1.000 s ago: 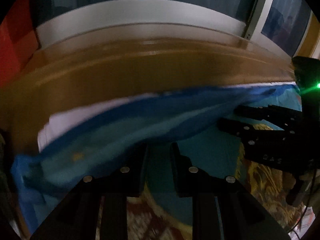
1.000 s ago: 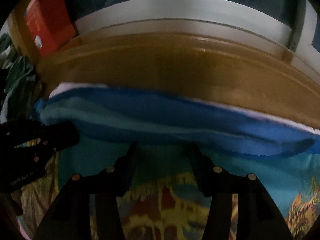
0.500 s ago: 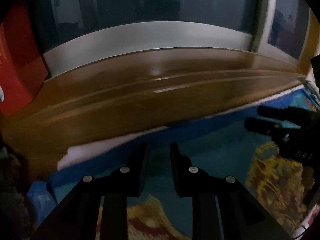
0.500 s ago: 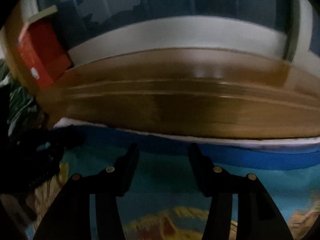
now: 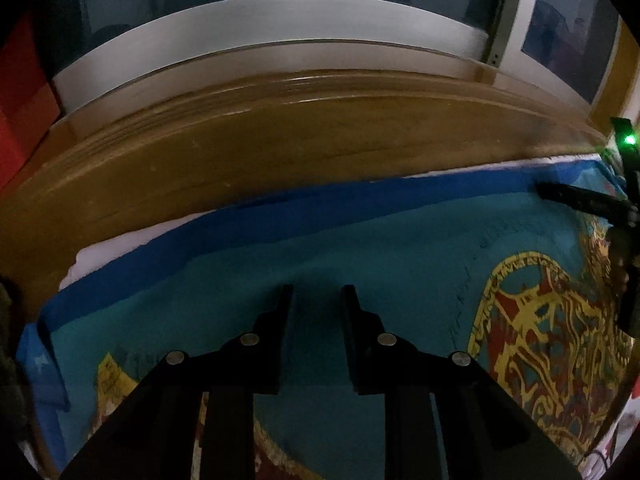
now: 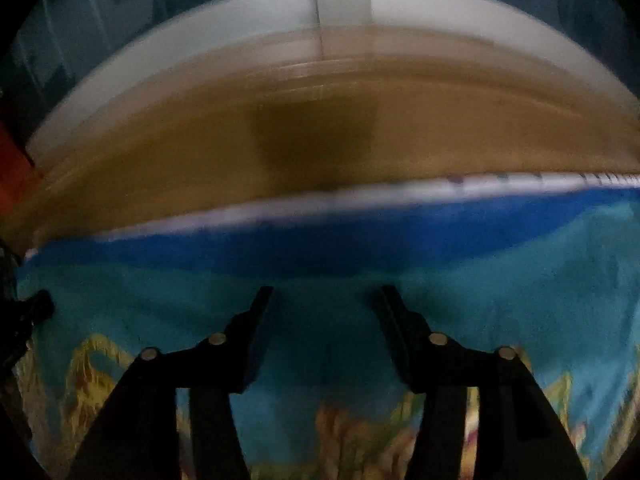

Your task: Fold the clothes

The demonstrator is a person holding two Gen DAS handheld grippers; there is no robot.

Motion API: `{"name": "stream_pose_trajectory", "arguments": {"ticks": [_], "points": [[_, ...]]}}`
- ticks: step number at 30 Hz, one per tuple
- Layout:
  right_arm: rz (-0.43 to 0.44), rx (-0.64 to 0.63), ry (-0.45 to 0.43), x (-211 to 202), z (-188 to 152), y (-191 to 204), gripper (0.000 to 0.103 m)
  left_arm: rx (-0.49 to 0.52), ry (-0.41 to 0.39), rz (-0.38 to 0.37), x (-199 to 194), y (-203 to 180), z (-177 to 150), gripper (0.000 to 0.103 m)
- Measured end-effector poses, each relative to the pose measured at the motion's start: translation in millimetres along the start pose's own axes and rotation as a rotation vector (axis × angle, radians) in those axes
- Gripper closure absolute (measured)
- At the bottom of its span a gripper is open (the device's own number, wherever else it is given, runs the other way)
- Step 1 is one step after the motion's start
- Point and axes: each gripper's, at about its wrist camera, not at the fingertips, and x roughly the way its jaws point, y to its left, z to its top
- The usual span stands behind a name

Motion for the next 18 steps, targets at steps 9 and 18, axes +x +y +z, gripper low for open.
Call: {"name": "stream_pose_trajectory", "arguments": {"ticks": [9, 18], "points": [[0.063, -0.091, -0.047, -27.5, 4.5, 50.1, 0.038, -0.049, -0.025, 0.183, -28.1, 21.5, -29.1, 0.082], [0.321, -0.333, 0.022, -60.0, -62.7, 200.7, 0.038, -0.242, -0.002, 0.272, -39.3, 109.7, -72.9, 0.068]]}}
